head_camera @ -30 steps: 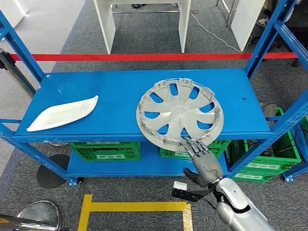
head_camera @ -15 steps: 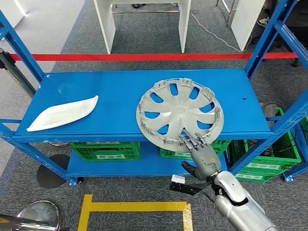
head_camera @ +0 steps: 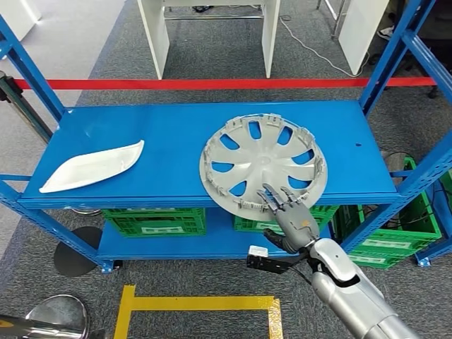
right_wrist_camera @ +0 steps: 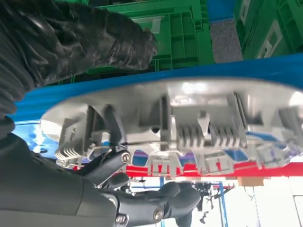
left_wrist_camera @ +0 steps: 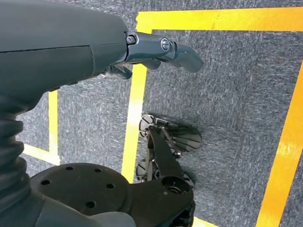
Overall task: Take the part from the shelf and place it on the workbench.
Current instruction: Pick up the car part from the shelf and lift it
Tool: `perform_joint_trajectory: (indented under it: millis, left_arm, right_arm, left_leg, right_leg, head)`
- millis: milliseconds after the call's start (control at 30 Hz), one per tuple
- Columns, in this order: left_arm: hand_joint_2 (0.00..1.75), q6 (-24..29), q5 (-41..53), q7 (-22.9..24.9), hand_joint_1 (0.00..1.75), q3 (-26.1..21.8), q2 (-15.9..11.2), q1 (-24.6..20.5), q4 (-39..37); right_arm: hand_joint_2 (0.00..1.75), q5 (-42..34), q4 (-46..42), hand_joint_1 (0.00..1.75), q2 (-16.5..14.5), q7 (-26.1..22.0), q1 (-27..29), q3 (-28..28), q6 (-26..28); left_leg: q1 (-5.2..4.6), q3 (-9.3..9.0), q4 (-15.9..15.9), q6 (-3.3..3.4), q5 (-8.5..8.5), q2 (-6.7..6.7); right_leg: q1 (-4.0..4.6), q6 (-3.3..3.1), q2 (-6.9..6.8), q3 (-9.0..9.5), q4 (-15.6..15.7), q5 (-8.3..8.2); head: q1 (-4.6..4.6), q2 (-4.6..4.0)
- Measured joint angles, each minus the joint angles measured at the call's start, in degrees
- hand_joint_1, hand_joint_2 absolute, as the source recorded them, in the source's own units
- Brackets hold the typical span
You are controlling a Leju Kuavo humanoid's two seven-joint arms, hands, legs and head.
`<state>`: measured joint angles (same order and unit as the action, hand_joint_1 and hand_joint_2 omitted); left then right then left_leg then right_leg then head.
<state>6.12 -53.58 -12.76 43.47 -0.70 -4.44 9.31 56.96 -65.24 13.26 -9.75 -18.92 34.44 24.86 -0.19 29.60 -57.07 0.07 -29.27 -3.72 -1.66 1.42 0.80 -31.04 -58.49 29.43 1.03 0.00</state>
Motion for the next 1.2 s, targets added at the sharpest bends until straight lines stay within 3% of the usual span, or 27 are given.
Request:
perform_joint_trajectory:
  millis: [767, 1200]
  left_arm:
    - [1.75, -0.11, 0.65, 0.44, 0.0, 0.68, -0.02, -0.35, 0.02]
    - [1.75, -0.05, 0.08, 0.43, 0.0, 0.68, -0.02, -0.13, 0.02]
  right_arm:
    - [1.75, -0.56, 7.3, 0.0, -3.4, 0.24, -4.53, 1.48, 0.7]
    - [1.75, 0.26, 7.01, 0.0, -3.57, 0.3, -4.17, 1.91, 0.9]
  left_leg:
    - [0.01, 0.01, -0.03, 0.01, 0.03, 0.0]
    - [0.0, 0.03, -0.05, 0.01, 0.02, 0.0]
  right_leg:
    - [0.01, 0.02, -0.01, 0.01, 0.0, -0.03]
    - [0.01, 0.02, 0.0, 0.0, 0.0, -0.03]
  head:
    - [0.01, 0.0]
    - [0.01, 0.0]
